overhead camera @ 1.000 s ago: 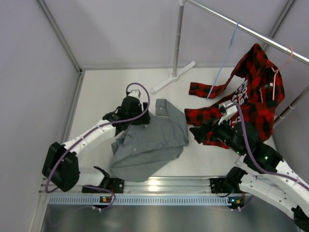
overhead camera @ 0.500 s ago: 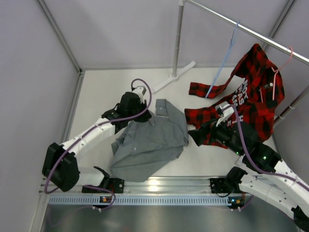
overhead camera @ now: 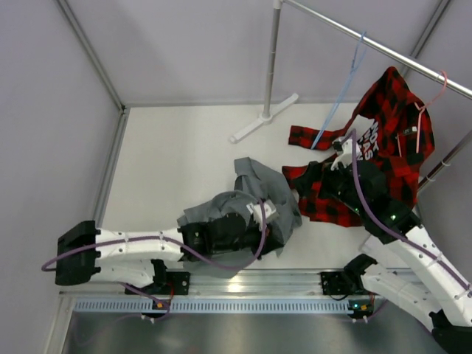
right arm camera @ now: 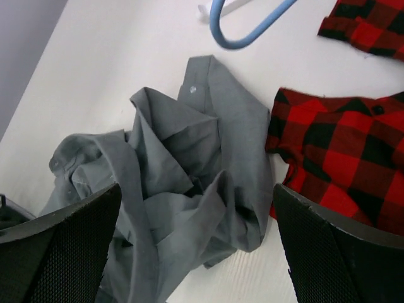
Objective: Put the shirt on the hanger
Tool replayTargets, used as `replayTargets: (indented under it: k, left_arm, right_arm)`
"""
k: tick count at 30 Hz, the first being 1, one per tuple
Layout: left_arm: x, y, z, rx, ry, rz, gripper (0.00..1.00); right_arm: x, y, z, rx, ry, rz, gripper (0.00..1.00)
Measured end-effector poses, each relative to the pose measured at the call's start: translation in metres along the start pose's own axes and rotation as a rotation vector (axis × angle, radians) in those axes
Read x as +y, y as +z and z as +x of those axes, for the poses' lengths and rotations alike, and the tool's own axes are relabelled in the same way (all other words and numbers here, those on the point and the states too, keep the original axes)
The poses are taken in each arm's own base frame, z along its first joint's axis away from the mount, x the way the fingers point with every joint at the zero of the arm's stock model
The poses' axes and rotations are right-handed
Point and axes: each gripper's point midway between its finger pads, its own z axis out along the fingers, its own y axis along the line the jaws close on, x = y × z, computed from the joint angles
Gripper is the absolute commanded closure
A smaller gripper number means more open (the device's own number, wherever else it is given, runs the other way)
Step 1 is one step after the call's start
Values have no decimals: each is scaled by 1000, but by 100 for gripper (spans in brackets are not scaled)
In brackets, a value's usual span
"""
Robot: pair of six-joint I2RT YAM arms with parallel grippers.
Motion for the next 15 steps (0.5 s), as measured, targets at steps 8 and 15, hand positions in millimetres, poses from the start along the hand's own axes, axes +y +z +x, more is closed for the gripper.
replayTargets:
  k: [8, 15]
  left_arm:
    - [21, 7, 124, 141, -56, -41, 100]
    - [7, 13, 101, 62, -58, -7, 78]
  right_arm:
    - [11, 17, 104, 348, -13, -190, 4]
    - [41, 10, 158, 497, -76, -349, 5]
